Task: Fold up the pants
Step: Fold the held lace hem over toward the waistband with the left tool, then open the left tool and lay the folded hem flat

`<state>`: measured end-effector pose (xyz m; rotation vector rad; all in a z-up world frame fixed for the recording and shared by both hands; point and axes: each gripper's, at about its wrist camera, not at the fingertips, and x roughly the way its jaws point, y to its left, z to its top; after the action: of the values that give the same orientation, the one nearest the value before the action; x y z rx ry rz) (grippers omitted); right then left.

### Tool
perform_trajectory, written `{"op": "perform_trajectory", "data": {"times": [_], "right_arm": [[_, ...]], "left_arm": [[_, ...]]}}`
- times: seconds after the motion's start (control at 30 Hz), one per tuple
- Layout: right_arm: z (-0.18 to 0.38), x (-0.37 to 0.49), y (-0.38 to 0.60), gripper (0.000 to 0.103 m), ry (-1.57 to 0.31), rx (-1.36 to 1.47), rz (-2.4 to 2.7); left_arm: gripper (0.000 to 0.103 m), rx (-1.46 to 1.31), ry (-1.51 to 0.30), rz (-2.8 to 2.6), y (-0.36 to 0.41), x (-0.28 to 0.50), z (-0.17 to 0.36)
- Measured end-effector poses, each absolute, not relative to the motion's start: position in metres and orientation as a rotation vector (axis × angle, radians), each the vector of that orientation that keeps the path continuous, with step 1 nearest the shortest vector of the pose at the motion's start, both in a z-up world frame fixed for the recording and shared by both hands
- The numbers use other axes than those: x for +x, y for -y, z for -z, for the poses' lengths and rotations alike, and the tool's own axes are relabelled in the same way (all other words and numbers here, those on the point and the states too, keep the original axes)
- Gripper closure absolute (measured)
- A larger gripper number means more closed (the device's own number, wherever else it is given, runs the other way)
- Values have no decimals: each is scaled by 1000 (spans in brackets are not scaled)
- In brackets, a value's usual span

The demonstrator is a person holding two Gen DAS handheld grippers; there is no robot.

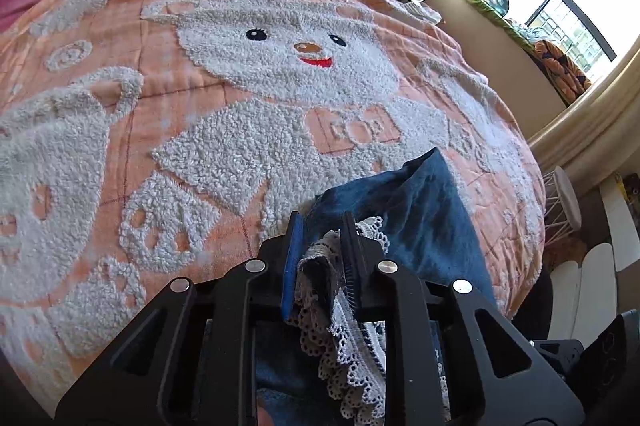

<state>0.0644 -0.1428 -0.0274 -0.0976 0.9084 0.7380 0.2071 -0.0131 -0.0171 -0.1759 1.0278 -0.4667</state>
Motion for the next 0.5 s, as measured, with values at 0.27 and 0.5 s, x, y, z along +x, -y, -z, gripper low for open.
{"op": "perform_trajectory", "data": {"times": [0.27, 0.5], "right_arm": [[44, 56, 111, 44, -941, -174, -805], [20, 60, 142, 45, -902, -60, -794]], "left_arm": [[78, -143, -1036, 403, 17, 206, 23], [61, -145, -997, 389, 17, 194, 4]]}}
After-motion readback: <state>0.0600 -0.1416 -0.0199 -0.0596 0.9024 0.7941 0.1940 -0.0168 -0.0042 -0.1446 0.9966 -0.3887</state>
